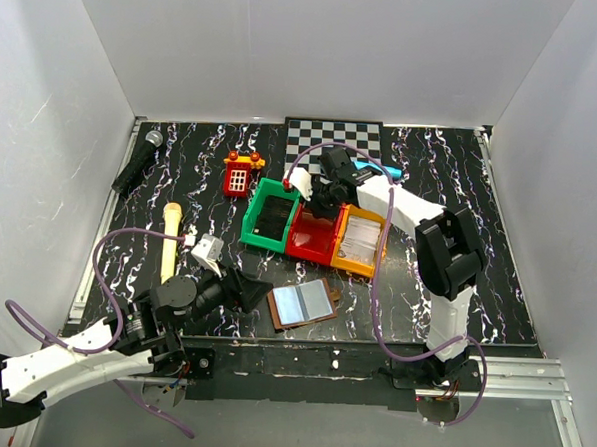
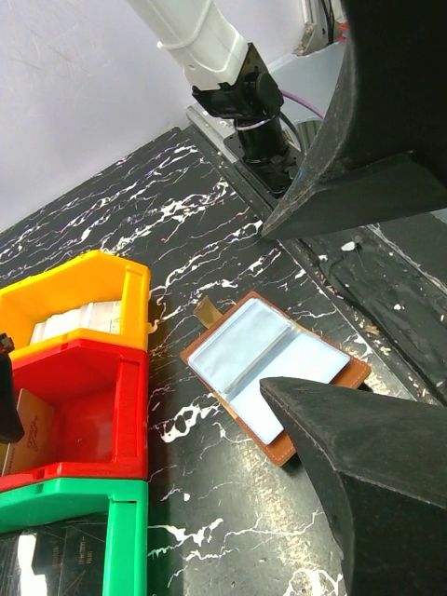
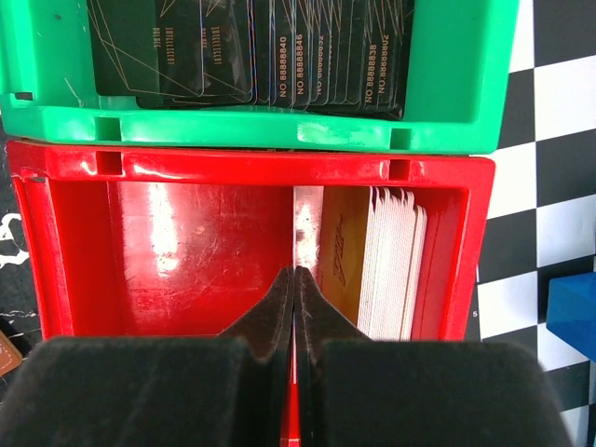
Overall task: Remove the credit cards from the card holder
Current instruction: Place the credit card in the storage box.
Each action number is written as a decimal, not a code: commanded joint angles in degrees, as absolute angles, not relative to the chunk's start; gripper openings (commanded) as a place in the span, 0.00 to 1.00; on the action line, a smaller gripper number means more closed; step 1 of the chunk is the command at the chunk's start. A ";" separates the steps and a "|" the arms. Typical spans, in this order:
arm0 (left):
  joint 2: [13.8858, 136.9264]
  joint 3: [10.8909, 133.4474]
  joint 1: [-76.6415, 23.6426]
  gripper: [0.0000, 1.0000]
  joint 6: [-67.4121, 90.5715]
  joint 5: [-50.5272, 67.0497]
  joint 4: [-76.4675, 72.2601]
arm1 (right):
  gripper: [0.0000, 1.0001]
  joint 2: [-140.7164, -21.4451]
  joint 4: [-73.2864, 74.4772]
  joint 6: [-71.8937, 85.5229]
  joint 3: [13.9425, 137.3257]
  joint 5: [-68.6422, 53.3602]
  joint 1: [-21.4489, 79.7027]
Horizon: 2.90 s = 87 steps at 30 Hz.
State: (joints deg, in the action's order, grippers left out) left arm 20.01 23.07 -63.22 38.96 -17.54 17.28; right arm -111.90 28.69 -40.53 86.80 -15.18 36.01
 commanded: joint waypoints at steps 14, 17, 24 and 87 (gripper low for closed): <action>20.74 22.50 -63.02 0.60 37.97 -17.84 15.73 | 0.01 -113.38 26.81 -39.11 89.12 -13.71 35.86; 20.83 22.59 -63.02 0.61 37.79 -17.84 15.73 | 0.01 -113.47 26.63 -39.02 89.03 -13.53 35.77; 20.65 22.32 -63.02 0.61 37.88 -17.93 15.91 | 0.01 -113.82 26.19 -38.50 88.86 -13.01 35.86; 21.71 21.80 -63.02 0.62 37.79 -16.96 14.59 | 0.25 -111.62 20.57 -33.84 92.11 -0.53 35.86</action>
